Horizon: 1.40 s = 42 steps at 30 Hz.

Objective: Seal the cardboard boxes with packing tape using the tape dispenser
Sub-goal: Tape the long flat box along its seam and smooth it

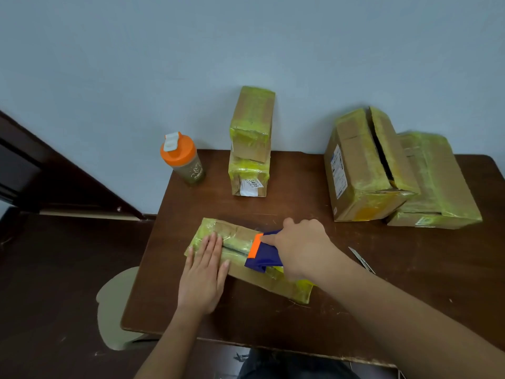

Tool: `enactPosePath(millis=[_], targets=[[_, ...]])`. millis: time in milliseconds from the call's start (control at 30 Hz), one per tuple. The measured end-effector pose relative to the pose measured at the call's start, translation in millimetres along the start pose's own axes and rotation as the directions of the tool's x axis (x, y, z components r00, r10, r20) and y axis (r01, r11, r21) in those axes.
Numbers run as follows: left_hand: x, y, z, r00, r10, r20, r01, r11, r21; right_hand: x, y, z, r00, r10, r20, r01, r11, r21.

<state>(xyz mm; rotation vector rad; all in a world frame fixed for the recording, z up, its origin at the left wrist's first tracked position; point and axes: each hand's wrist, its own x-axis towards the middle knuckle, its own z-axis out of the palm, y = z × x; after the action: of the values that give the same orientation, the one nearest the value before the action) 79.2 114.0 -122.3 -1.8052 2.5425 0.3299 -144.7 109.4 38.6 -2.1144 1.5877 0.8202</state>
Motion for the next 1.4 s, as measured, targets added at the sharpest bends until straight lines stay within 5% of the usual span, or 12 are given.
enactPosePath(millis=[300, 600, 1067, 1400], targets=[[-6, 8, -1, 0.996, 0.081, 0.030, -0.081, 0.997, 0.000, 0, -2, 0, 1.000, 0.004, 0.011, -0.004, 1.000, -0.015], [-7, 15, 0, 1.000, 0.010, 0.015, -0.010, 1.000, -0.029, 0, -5, 1, 1.000, 0.013, 0.001, -0.012, 0.999, -0.032], [-4, 8, 2, 0.970, 0.229, 0.079, -0.232, 0.973, 0.023, 6, -10, 3, 1.000, 0.029, -0.007, -0.029, 0.998, -0.063], [25, -11, -14, 0.983, 0.174, 0.053, -0.167, 0.980, -0.112, 17, -15, 0, 0.993, 0.021, -0.113, -0.005, 0.990, 0.144]])
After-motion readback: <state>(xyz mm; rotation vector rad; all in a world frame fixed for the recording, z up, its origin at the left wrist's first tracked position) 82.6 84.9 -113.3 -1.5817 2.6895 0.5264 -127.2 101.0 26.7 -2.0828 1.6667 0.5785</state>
